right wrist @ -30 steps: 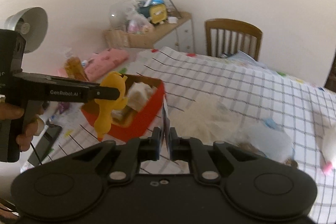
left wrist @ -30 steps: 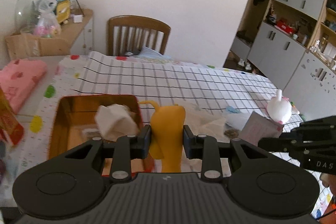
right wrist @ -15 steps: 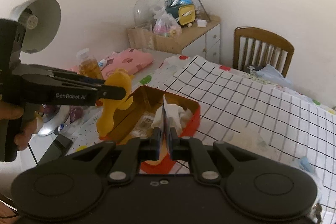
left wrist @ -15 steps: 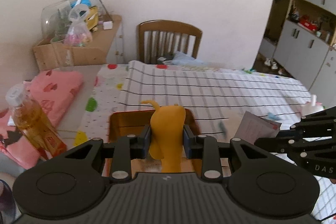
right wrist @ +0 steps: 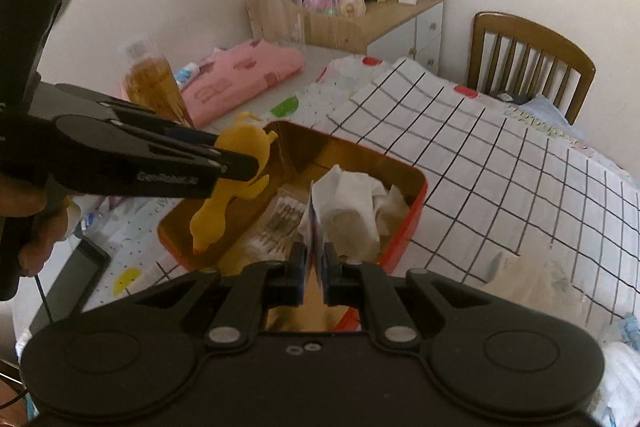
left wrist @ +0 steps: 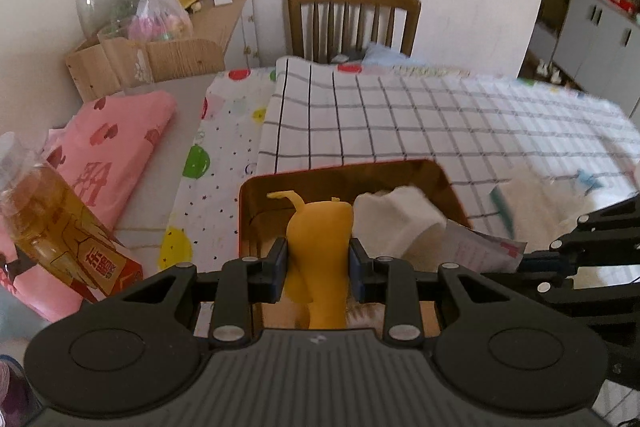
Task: Organize soft objects
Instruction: 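Carry the yellow duck and paper card over the red tin, then open the left tool to drop the duck while the right tool releases the card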
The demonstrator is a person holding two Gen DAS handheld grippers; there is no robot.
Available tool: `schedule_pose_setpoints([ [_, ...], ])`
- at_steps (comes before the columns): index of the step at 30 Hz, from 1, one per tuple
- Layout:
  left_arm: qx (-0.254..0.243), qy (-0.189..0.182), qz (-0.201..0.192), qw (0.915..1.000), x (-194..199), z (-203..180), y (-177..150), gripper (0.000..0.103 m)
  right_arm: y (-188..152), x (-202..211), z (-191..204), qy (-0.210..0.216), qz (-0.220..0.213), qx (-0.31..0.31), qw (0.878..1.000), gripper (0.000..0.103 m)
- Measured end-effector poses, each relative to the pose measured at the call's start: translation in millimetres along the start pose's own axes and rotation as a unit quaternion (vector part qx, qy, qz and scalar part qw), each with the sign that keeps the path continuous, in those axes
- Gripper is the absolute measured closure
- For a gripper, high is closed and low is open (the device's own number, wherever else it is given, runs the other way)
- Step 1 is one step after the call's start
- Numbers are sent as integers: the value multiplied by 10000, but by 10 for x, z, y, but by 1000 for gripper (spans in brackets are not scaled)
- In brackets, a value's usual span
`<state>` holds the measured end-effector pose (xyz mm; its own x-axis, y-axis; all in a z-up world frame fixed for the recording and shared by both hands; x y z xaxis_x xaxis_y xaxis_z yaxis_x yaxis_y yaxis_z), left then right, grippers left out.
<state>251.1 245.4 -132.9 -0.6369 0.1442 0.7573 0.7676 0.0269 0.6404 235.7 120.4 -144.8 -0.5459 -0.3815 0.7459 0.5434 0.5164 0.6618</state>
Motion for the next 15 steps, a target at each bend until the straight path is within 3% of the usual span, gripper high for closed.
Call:
schedule_pose_setpoints([
  [15,93,166,535,9984,-457,149,-128,72,-129,-396,106,-43,410,286,9987,95],
])
Point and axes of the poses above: each gripper's, at about its wrist camera, not at the fingertips, and x roughly against the way its jaws point, z to its left, y to its top, the point moved 7 cm from there along -x, roughly the way its jaws point, and after that the axes turned 12 degrees about -y, right-handed, at the moved point
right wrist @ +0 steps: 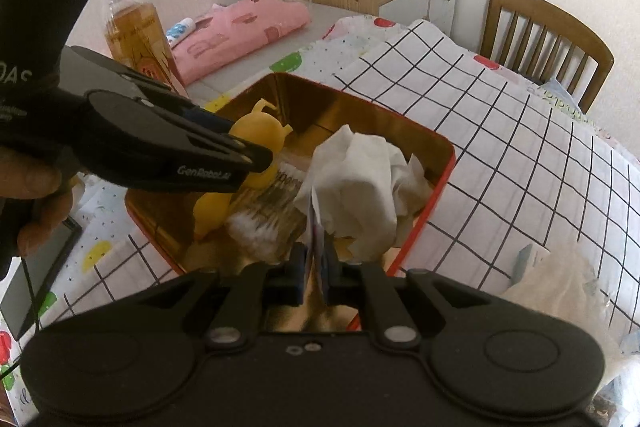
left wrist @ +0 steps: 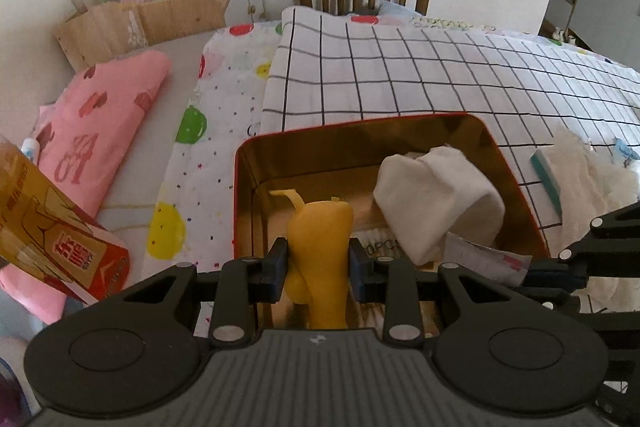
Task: Organize soft objects
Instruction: 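Open the left tool to drop the duck while the right tool releases the card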
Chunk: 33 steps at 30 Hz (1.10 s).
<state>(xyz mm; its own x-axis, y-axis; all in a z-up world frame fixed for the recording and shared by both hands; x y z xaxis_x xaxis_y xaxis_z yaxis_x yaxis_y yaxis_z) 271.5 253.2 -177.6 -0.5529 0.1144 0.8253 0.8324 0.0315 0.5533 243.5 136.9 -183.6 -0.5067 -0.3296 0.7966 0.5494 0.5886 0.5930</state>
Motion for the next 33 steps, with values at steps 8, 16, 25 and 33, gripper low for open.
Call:
schedule_pose_setpoints([
  [8,123,-12,-10,9999,-37,15,-14,72,-27,-18,77,21,36,177,9998,94],
  [16,223,-115,-40,9997,-11,9,-32,38,-62,10,54,29,60,82,9999,85],
  [25,97,-160,-282,9994,189,-87,-17,36,-56,186,-28,116,-116,-213,9996,66],
  [33,-6,-310,-656,9974,541,-228,36,36,-54,538,-136,219,-418,-500,9976,50],
])
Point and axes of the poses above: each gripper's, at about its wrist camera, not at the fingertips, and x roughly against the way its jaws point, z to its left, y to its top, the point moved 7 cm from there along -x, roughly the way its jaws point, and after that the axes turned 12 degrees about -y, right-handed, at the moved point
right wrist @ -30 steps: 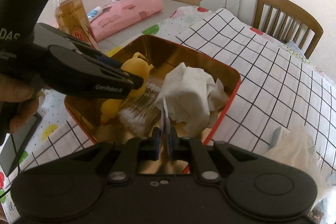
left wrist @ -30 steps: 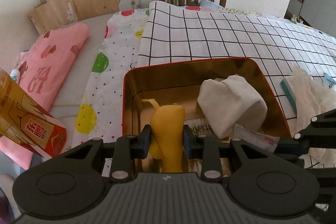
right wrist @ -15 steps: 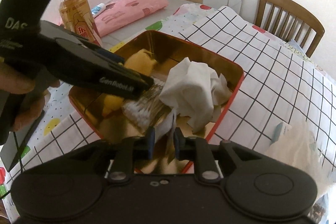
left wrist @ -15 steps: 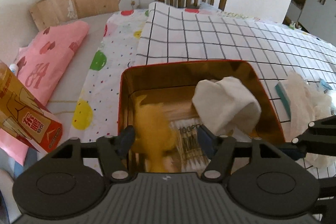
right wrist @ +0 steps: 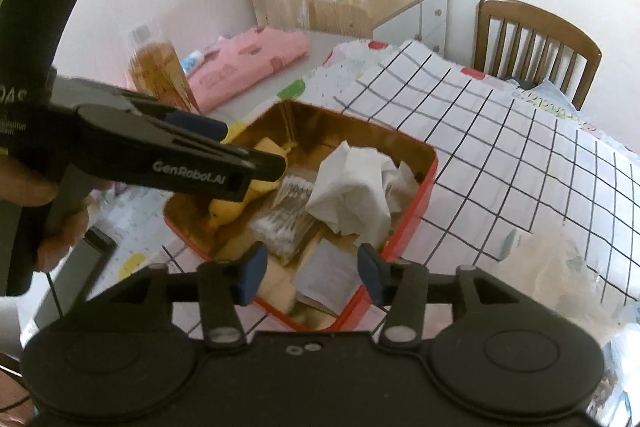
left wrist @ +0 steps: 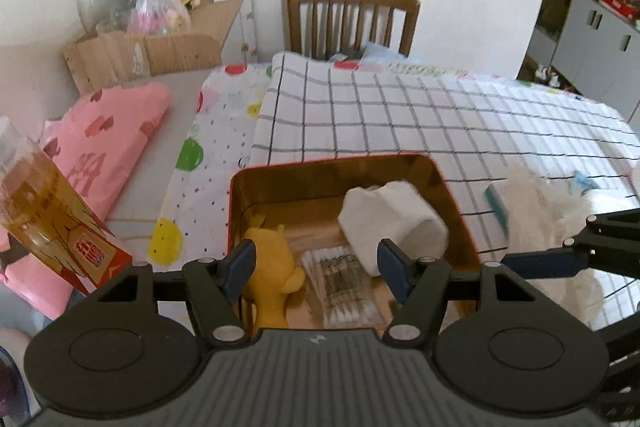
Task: Organize soft objects
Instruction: 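Open the left tool to drop the duck while the right tool releases the card, then move both tools back toward the white mesh and blue bag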
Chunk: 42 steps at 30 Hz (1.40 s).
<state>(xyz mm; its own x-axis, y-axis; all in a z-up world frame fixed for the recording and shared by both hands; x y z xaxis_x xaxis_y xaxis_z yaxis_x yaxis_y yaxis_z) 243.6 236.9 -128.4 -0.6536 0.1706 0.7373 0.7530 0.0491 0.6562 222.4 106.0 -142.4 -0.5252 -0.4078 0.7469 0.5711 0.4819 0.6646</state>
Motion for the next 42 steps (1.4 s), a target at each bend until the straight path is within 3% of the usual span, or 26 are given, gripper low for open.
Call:
schedule_pose_setpoints([
  [9,-262,-397,-412,9980,346,-408,82,36,18,492,-192,-13,-388,-187,9991,39],
  [12,-309,-536,-536,9966,452,-556,119,28,1,657,-281,-25,-455,-249,9987,35],
  [17,-430,-744,-716,9937,610,-816,171,26,-77,939,-493,-128,-643,-421,9970,25],
  [19,-483,-804,-784,9925,648,-924,184,18,-125,1044,-593,-184,-713,-512,9960,21],
  [38,-650,-1579,-987,9804,633,-1713,81,14,-881,1617,-1600,-1268,-875,-1466,9771,11],
  [42,-646,-1584,-981,9804,552,-1822,41,0,-1021,1644,-1754,-1459,-846,-1606,9725,10],
])
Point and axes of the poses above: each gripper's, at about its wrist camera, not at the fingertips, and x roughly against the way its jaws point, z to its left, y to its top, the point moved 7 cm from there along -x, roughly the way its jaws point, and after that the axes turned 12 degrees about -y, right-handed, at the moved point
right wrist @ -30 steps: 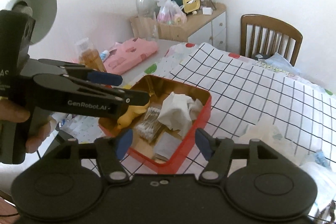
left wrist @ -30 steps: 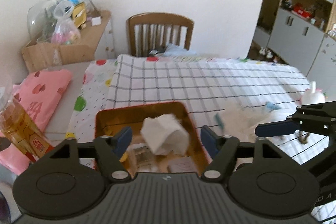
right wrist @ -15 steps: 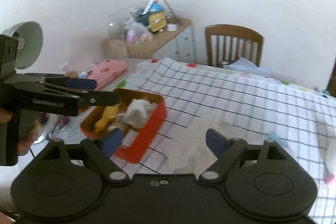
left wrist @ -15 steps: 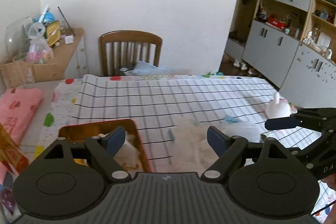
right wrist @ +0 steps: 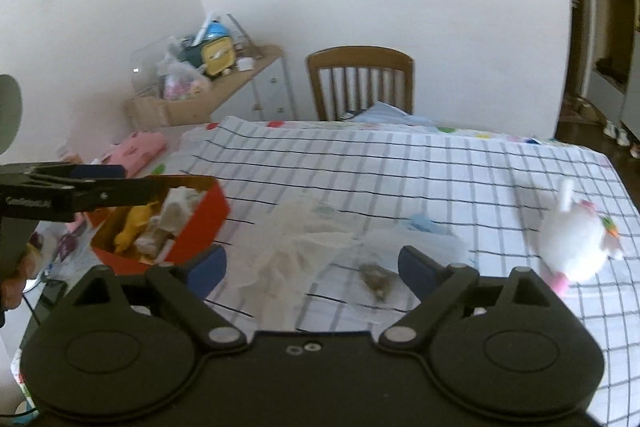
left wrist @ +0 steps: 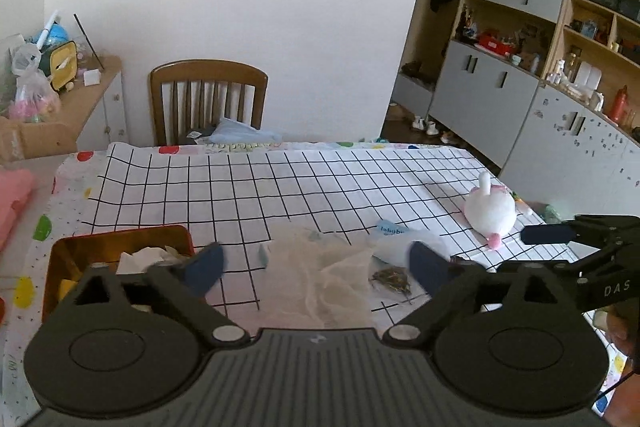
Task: Organize soft objects
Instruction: 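Move both tools back toward the white mesh and blue bag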
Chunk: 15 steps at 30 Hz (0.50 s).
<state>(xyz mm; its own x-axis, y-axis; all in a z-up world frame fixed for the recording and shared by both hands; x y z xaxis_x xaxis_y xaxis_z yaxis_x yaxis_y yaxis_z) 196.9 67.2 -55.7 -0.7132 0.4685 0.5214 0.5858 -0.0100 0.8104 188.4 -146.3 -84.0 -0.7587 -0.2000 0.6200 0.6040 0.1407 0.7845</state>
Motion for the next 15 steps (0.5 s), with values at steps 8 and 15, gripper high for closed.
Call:
schedule_pose_setpoints([
  [8,33,51,66,10000,-239,-94,-112,0,-148,-100,-333,-383,97,-85,9992,8],
  [15,222,-9,328,9992,-552,-96,-257,0,-191,-371,-560,-620,263,-111,9977,8],
])
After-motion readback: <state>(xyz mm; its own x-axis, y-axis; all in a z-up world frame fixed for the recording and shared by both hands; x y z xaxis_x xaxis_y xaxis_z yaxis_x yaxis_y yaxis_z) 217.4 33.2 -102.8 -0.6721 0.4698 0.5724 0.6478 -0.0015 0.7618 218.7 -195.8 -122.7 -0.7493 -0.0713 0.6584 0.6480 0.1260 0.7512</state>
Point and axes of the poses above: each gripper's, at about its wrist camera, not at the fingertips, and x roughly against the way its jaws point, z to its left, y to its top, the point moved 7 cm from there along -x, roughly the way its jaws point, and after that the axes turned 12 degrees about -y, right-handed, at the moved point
